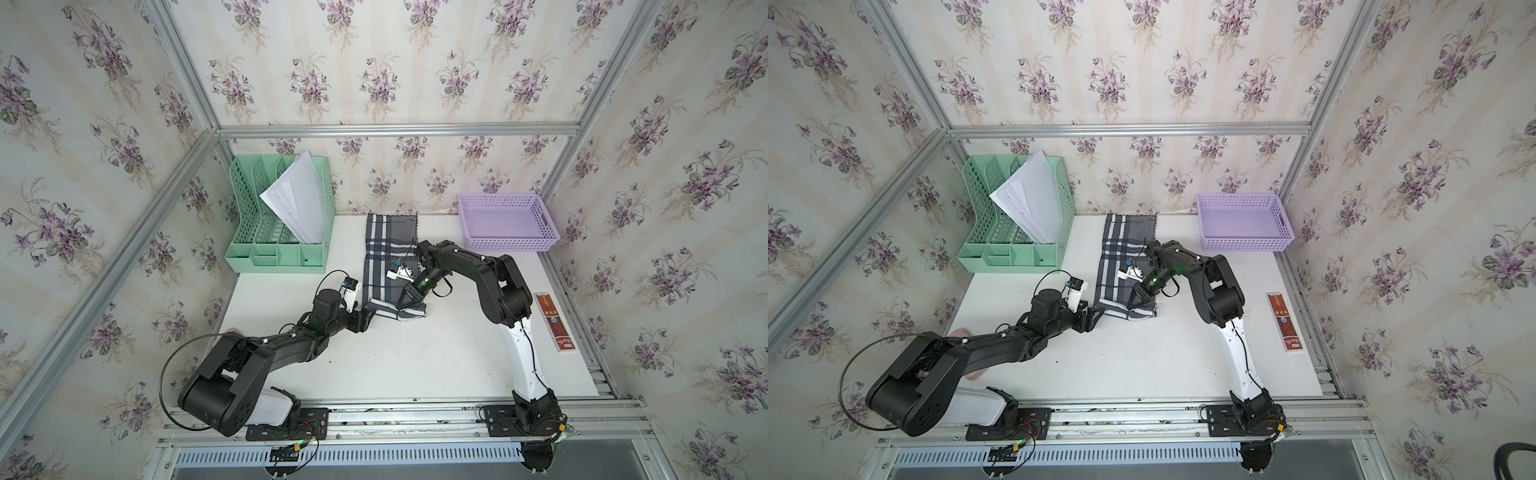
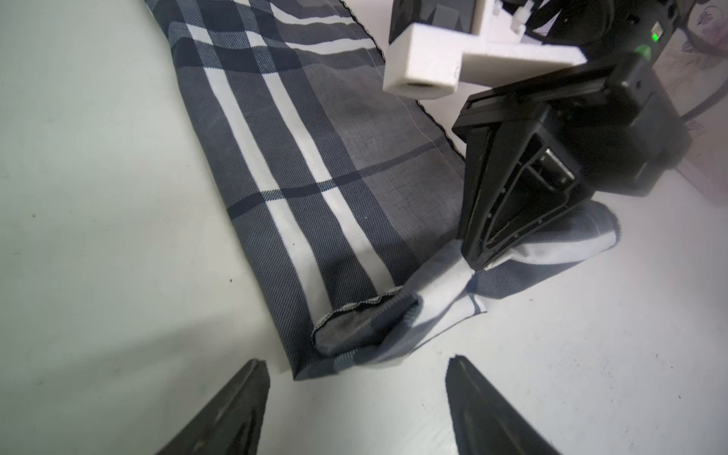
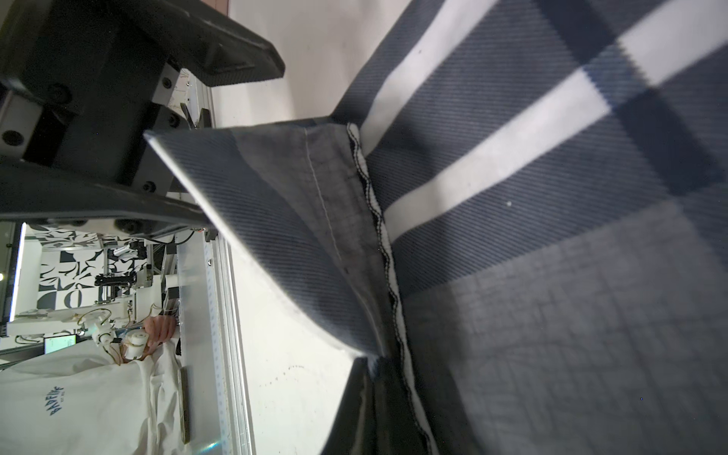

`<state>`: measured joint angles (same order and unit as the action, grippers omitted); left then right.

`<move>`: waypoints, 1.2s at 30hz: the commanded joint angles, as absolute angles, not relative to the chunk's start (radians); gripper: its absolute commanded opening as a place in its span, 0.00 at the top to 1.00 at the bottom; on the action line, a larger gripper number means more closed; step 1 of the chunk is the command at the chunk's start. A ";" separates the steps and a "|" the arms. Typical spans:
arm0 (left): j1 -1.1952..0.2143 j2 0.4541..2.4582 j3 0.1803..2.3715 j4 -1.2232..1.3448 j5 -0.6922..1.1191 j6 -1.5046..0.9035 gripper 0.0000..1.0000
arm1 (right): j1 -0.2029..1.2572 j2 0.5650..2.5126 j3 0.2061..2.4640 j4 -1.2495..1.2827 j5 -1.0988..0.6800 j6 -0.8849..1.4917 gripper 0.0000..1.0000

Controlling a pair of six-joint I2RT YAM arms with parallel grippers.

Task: Roll up the pillowcase
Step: Roll the pillowcase at the center of the board.

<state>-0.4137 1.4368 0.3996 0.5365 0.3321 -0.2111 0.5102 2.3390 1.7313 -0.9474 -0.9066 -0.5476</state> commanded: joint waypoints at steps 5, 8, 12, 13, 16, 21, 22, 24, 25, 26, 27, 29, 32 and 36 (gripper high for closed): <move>-0.413 1.516 0.447 0.608 0.333 -0.202 0.24 | 0.514 2.347 1.744 -0.932 -0.882 -0.522 0.97; -0.413 1.555 0.475 0.611 0.353 -0.199 0.24 | 0.515 2.345 1.744 -0.925 -0.881 -0.517 0.95; -0.412 1.593 0.491 0.618 0.353 -0.193 0.35 | 0.517 2.339 1.744 -0.914 -0.877 -0.511 0.93; -0.413 1.598 0.493 0.621 0.353 -0.191 0.39 | 0.517 2.338 1.743 -0.910 -0.876 -0.510 0.92; -0.412 1.609 0.495 0.624 0.353 -0.193 0.58 | 0.517 2.326 1.732 -0.882 -0.855 -0.492 0.86; -0.412 1.615 0.499 0.594 0.339 -0.208 0.74 | 0.516 2.247 1.697 -0.795 -0.813 -0.448 0.71; -0.413 1.612 0.501 0.581 0.329 -0.214 0.78 | 0.517 2.205 1.672 -0.750 -0.793 -0.429 0.67; -0.412 1.606 0.517 0.534 0.308 -0.227 0.86 | 0.521 2.116 1.624 -0.662 -0.722 -0.397 0.57; -0.412 1.604 0.529 0.502 0.293 -0.239 0.87 | 0.526 2.061 1.588 -0.597 -0.651 -0.376 0.48; -0.412 1.603 0.548 0.453 0.275 -0.250 0.89 | 0.531 1.992 1.544 -0.542 -0.575 -0.370 0.44; -0.412 1.604 0.568 0.411 0.270 -0.254 0.92 | 0.575 1.938 1.495 -0.481 -0.487 -0.367 0.42; -0.412 1.615 0.615 0.323 0.271 -0.270 0.95 | 0.637 1.791 1.322 -0.269 -0.246 -0.374 0.36; -0.411 1.631 0.660 0.243 0.278 -0.287 0.98 | 0.764 1.618 1.015 0.051 0.040 -0.497 0.29; -0.412 1.628 0.661 0.224 0.275 -0.300 0.97 | 0.920 1.522 0.735 0.333 0.245 -0.643 0.28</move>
